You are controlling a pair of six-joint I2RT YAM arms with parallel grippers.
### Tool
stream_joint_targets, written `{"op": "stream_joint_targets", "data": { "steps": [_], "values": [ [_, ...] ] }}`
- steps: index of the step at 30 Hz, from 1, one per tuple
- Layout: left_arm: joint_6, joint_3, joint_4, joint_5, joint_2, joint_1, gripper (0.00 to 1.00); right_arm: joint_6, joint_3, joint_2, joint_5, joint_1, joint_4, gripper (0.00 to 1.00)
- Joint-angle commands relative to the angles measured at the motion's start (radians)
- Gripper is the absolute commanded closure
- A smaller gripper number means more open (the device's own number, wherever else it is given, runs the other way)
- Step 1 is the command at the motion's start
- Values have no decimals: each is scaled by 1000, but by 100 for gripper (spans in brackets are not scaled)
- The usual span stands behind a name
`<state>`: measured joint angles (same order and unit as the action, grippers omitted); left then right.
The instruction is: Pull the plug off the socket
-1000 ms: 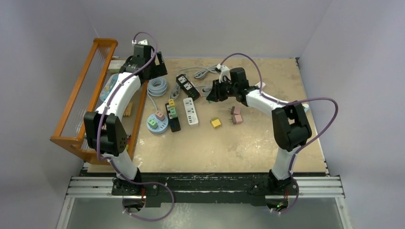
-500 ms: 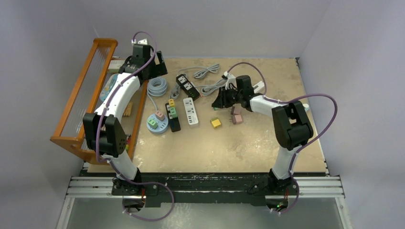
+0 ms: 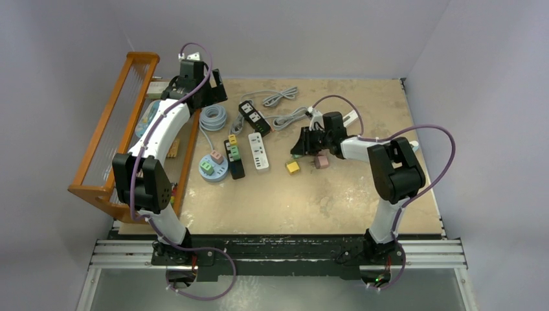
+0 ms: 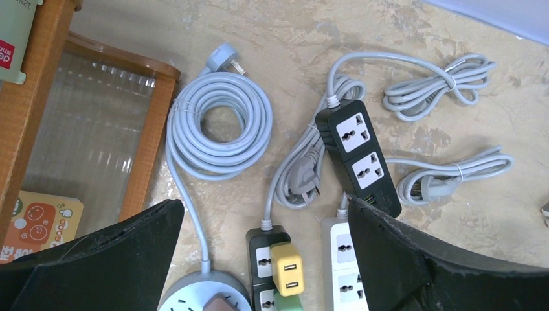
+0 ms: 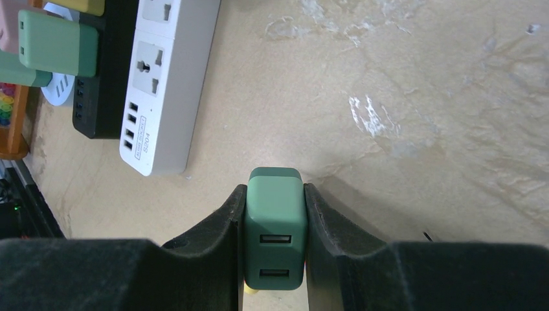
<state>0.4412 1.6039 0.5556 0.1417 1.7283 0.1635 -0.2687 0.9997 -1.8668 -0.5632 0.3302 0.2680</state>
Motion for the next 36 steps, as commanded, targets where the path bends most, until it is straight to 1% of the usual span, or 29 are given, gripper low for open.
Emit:
{"op": "stream_joint_targets", "data": {
  "steps": [1, 6, 7, 13, 16, 20, 33, 36],
  "values": [
    [-13, -7, -47, -5, -46, -12, 1, -14, -21, 80, 6, -17, 61, 100],
    [-13, -9, -48, -7, -44, -13, 1, -2, -24, 83, 18, -21, 45, 100],
    [-12, -9, -48, -8, -42, -12, 1, 1, -50, 84, 20, -20, 43, 100],
    [-13, -9, -48, -7, -42, -12, 1, 2, -87, 94, 33, -22, 50, 100],
    [-13, -10, -49, -7, -42, -12, 1, 23, -84, 89, 73, -21, 47, 100],
    [-12, -10, -48, -8, -43, -12, 1, 10, -86, 90, 58, -15, 68, 100],
    [-12, -12, -49, -7, -43, -12, 0, -12, -41, 40, 70, 101, 70, 100],
    [-13, -13, -48, -5, -44, -12, 0, -15, 5, 24, 66, 126, 67, 100]
  ]
}}
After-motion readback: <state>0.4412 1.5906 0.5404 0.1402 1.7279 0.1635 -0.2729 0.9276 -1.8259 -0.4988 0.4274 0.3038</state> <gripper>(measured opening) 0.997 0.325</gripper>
